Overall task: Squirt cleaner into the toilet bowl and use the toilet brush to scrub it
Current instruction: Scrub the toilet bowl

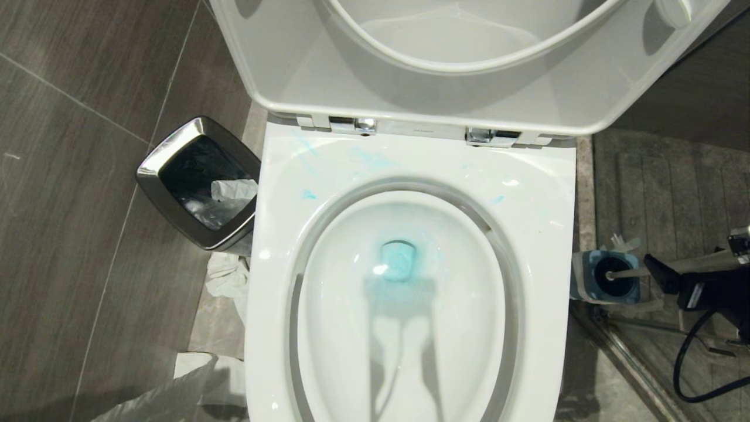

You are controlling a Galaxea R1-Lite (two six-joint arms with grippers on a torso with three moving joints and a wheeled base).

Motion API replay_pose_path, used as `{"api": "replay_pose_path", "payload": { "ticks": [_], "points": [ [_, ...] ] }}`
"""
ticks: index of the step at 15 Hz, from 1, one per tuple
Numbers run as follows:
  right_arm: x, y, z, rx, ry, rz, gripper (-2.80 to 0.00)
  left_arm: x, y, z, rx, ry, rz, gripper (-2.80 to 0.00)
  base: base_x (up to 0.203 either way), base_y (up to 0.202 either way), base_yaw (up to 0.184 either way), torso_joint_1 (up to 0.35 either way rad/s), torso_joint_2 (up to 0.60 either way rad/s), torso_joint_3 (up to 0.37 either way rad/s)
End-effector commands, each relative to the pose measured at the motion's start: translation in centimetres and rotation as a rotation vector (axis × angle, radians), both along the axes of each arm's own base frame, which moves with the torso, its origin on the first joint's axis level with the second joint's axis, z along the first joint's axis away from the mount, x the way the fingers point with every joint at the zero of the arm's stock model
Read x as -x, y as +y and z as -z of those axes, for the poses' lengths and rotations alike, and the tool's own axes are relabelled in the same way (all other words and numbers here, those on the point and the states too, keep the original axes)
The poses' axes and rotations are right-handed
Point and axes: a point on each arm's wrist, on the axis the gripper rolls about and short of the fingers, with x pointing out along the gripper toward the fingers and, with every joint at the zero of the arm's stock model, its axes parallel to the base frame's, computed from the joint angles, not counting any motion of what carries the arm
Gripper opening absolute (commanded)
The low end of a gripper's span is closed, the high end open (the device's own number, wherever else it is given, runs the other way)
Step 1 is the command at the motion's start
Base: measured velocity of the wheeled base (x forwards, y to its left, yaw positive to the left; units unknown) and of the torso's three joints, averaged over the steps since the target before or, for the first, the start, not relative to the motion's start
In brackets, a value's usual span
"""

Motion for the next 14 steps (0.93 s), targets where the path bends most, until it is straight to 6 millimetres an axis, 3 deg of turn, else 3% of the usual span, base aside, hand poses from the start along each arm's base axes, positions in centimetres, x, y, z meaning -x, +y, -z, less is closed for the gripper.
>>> {"api": "replay_pose_path", "payload": {
  "ticks": [1,2,3,4,14],
  "points": [
    [-0.45,-0.08,0.39,0.001,-0.001,-0.023,0.00,-0.04,0.00,0.17,0.001,0.005,-0.001,-2.80,0.000,0.000,0.000,0.000,0.00,0.000],
    [-0.56,-0.10,0.42,0.004,-0.009,-0.030,0.00,-0.04,0.00,0.17,0.001,0.005,-0.001,-2.80,0.000,0.000,0.000,0.000,0.00,0.000],
    [-0.61,-0.12,0.39,0.006,-0.017,-0.032,-1.56,-0.04,0.00,0.17,0.001,0.005,-0.001,-2.80,0.000,0.000,0.000,0.000,0.00,0.000],
    [-0.62,-0.12,0.41,0.007,-0.020,-0.032,-2.80,-0.04,0.00,0.17,0.001,0.005,-0.001,-2.80,0.000,0.000,0.000,0.000,0.00,0.000],
    [-0.19,-0.01,0.36,0.051,-0.039,-0.037,-2.80,-0.04,0.00,0.17,0.001,0.005,-0.001,-2.80,0.000,0.000,0.000,0.000,0.00,0.000]
  ]
}}
